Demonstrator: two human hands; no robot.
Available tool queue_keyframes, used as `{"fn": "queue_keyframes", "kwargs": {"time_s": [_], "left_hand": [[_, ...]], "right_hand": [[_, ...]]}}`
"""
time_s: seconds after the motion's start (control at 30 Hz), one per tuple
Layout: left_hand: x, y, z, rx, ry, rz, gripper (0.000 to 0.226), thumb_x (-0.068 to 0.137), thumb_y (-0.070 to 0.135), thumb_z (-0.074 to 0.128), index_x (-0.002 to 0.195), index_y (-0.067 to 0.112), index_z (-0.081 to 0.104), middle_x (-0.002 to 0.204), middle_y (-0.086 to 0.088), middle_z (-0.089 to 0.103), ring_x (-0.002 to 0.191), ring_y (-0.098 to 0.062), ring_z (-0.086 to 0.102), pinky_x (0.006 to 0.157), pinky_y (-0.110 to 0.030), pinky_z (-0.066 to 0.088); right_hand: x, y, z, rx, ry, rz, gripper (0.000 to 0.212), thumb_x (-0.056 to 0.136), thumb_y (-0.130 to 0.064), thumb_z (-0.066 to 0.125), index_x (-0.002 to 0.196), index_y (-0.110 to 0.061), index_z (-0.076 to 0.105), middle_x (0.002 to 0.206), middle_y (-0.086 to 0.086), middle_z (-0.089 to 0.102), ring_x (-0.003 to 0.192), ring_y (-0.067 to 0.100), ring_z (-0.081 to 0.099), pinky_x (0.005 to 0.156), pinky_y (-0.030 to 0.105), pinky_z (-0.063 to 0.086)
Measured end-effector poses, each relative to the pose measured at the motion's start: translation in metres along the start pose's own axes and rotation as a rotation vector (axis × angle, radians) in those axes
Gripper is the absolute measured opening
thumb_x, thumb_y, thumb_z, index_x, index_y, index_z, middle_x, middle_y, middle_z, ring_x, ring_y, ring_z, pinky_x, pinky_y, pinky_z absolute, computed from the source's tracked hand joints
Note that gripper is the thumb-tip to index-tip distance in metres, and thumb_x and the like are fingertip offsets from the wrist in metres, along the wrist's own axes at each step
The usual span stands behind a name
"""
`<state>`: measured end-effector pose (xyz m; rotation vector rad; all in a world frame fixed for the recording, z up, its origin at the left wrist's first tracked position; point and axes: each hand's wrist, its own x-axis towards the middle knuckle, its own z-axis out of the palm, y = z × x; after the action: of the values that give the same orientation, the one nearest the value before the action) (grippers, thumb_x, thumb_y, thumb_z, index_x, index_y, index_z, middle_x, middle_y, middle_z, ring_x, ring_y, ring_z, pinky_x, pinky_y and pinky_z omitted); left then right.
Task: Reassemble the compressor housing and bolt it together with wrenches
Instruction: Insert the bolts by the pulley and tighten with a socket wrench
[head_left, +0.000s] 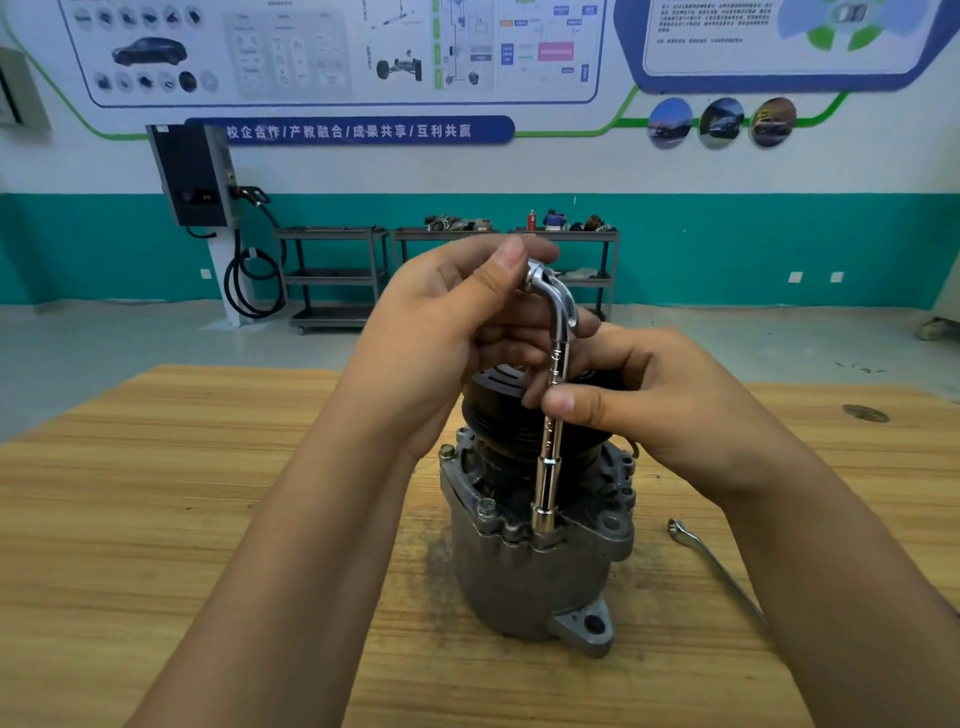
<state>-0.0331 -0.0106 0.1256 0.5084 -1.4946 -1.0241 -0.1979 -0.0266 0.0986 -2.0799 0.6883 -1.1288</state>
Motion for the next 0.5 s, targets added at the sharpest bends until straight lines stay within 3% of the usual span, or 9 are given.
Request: {"fn": "queue_keyframes", "kwargs": {"time_s": [0.13,0.3,0.43,0.5], "left_hand": [[-0.001,-0.002,0.009,-0.020,0.032,-0.027,0.028,0.099,0.023,0.036,0.093,0.012,0.061,0.057,-0.002,0.067,0.053,-0.011,0.064,0.053,-0.023,0.046],[-0.002,-0.001,0.012,0.018,0.098,-0.040,0.027,0.099,0.028,0.039,0.092,0.014,0.061,0.058,-0.003,0.068,0.052,-0.013,0.064,0.058,-0.028,0.048],[-0.005,-0.006,0.012,0.069,0.178,-0.004,0.030,0.098,0.032,0.041,0.090,0.014,0.064,0.066,-0.005,0.070,0.061,-0.015,0.067,0.058,-0.024,0.053],[-0.013,-0.016,0.011,0.193,0.291,0.090,0.028,0.094,0.039,0.045,0.093,0.020,0.065,0.082,-0.003,0.073,0.077,-0.014,0.069,0.068,-0.024,0.055]], "right_hand": [[0.000,-0.002,0.001,0.022,0.003,0.010,0.013,0.070,-0.029,0.070,0.080,-0.023,0.075,0.092,-0.017,0.069,0.095,0.005,0.065,0.089,0.032,0.050],[-0.001,-0.003,0.003,-0.005,0.012,0.018,0.021,0.072,-0.027,0.069,0.087,-0.013,0.073,0.095,-0.002,0.072,0.094,0.011,0.067,0.091,0.036,0.051],[0.000,-0.007,0.005,-0.031,0.017,0.022,0.023,0.073,-0.025,0.068,0.088,-0.009,0.073,0.098,-0.005,0.071,0.097,0.011,0.066,0.093,0.039,0.050],[-0.001,-0.009,0.007,-0.064,0.010,0.014,0.021,0.076,-0.027,0.070,0.086,-0.009,0.072,0.094,-0.005,0.069,0.094,0.012,0.065,0.090,0.039,0.050]]}}
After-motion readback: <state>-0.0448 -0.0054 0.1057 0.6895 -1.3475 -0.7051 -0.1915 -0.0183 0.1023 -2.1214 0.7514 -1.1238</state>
